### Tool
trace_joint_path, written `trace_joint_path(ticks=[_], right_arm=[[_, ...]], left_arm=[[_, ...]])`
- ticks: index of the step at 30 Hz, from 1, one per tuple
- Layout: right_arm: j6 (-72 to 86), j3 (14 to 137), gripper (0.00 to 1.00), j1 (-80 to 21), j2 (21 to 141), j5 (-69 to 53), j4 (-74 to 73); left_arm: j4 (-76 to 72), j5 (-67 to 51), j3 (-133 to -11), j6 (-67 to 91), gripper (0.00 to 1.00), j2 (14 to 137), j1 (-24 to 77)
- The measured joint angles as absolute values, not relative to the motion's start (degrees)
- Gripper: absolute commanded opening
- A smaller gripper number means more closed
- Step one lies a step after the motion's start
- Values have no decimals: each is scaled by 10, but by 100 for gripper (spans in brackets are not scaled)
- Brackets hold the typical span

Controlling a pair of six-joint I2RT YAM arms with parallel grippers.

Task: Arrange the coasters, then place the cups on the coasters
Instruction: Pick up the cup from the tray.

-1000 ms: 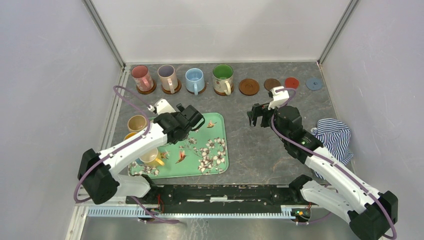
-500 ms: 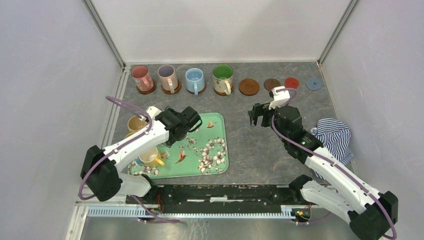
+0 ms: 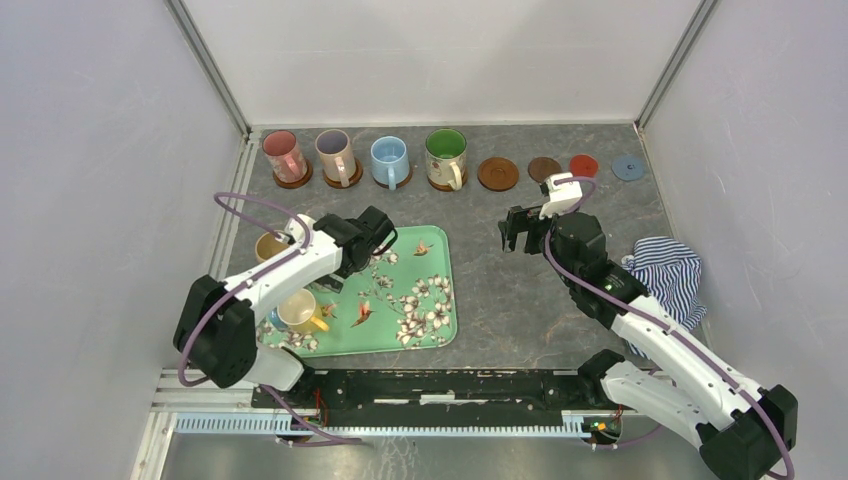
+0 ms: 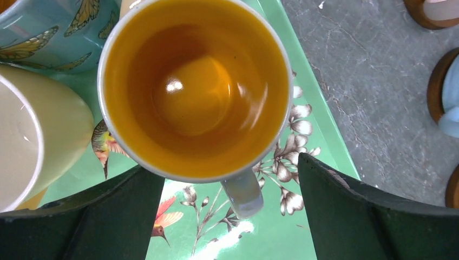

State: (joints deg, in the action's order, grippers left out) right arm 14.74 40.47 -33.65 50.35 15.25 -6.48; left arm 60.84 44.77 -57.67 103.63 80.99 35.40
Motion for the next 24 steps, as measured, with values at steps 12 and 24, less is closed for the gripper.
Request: trace_joint_path(ticks=[12, 24], right_arm=[[147, 404, 98, -336, 503, 156, -68], [147, 401, 98, -336, 503, 156, -69]], left_arm=[[585, 428, -572, 1035, 72, 851, 346], [558, 409, -572, 989, 47, 857, 346]])
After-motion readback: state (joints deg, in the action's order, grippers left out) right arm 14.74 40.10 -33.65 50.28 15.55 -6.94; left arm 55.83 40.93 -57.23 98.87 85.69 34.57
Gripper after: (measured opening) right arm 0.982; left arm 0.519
